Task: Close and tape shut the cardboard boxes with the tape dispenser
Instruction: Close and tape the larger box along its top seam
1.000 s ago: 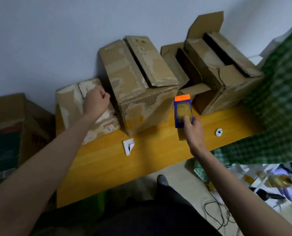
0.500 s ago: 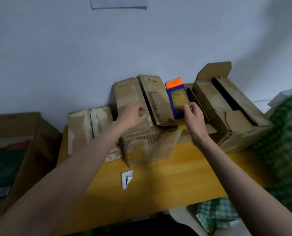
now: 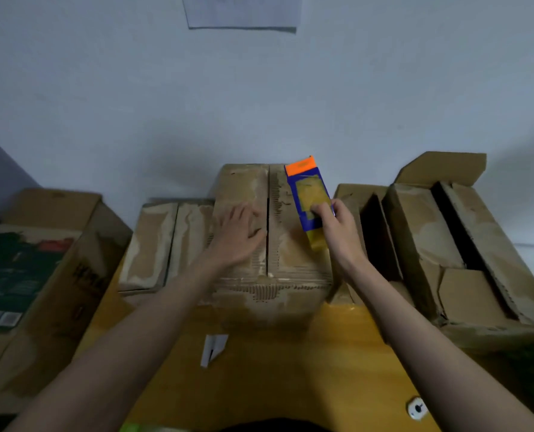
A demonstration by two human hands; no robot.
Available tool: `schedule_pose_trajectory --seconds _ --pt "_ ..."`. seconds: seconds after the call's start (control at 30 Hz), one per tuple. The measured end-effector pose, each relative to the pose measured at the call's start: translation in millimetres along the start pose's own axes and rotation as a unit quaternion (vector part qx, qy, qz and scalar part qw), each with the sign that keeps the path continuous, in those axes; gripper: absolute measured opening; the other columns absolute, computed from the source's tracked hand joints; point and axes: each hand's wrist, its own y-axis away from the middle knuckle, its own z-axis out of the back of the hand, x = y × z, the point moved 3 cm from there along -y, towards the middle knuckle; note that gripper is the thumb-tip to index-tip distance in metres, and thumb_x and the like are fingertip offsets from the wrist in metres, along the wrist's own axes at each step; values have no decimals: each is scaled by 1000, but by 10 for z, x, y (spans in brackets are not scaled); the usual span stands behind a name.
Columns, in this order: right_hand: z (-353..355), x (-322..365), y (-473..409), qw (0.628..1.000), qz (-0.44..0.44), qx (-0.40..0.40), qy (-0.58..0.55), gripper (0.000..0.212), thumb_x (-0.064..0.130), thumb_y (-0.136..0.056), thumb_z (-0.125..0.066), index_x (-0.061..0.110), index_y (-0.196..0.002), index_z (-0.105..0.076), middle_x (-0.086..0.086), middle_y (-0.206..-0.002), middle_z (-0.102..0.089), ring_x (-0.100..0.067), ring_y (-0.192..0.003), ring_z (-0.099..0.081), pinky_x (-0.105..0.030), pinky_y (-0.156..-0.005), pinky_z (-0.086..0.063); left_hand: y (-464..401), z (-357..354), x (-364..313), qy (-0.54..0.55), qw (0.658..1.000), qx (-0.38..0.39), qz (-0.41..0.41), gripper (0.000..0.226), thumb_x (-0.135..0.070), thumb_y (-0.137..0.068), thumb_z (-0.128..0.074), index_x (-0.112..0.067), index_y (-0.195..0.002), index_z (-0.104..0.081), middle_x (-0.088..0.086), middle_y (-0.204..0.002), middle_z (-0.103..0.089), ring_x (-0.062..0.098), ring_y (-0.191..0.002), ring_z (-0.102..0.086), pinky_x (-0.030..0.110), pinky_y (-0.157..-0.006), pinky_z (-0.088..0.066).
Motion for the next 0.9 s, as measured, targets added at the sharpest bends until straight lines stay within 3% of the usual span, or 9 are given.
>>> schedule_pose_trajectory --seconds 0.13,0.27,0.37,0.47,0.67,0.8,0.9 --pt "-4 -12 -130 1000 -26 11 -8 33 47 -79 -57 18 -94 -62 -3 -95 -69 -20 -88 -63 -42 -80 -48 81 -27 166 -60 992 -10 110 72 -78 -87 -44 -37 -145 -30 -1 -163 -16 40 -151 -9 63 -118 -6" --pt "13 -13 -208 998 -48 23 -24 39 54 -71 -58 21 -92 -61 -3 -96 -71 -21 -91 -66 -48 -85 -51 63 18 210 20 984 9 175 94 -84 -74 -59 -39 -151 -27 -2 -167 -5 43 -147 -23 59 -114 -28" --pt "60 -30 -224 998 -59 26 -28 46 57 -69 -59 19 -95 -63 -4 -93 -70 -23 -89 -65 -52 -85 -51 102 13 187 18 984 11 176 94 -81 -75 -61 -38 -152 -27 -2 -167 -3 43 -146 -25 57 -113 -31" --pt "117 -39 -173 996 -72 18 -43 45 54 -68 -59 16 -92 -63 -2 -82 -64 -21 -79 -59 -44 -73 -45 257 -16 197 22 982 6 190 95 -85 -74 -57 -38 -151 -26 -5 -167 -2 44 -144 -27 57 -112 -34" --pt "217 -101 -47 996 -58 8 -61 43 41 -82 -59 4 -102 -66 0 -77 -60 -16 -73 -54 -37 -69 -40 807 -35 -35 -24 982 39 185 92 -88 -73 -49 -34 -145 -30 -2 -152 -15 36 -128 -44 51 -100 -48" --pt "252 -142 -16 998 -41 10 -54 40 36 -88 -57 -2 -102 -62 0 -77 -60 -13 -71 -54 -36 -69 -40 668 154 -114 -168 975 29 145 83 -82 -85 -39 -24 -144 -38 11 -149 -32 35 -135 -34 51 -108 -37" --pt "260 -130 12 998 -32 3 -60 37 39 -84 -56 3 -90 -62 2 -73 -59 -11 -69 -53 -36 -68 -39 147 234 -34 -100 986 36 127 87 -74 -85 -53 -21 -151 -34 11 -157 -27 35 -145 -25 52 -116 -27"
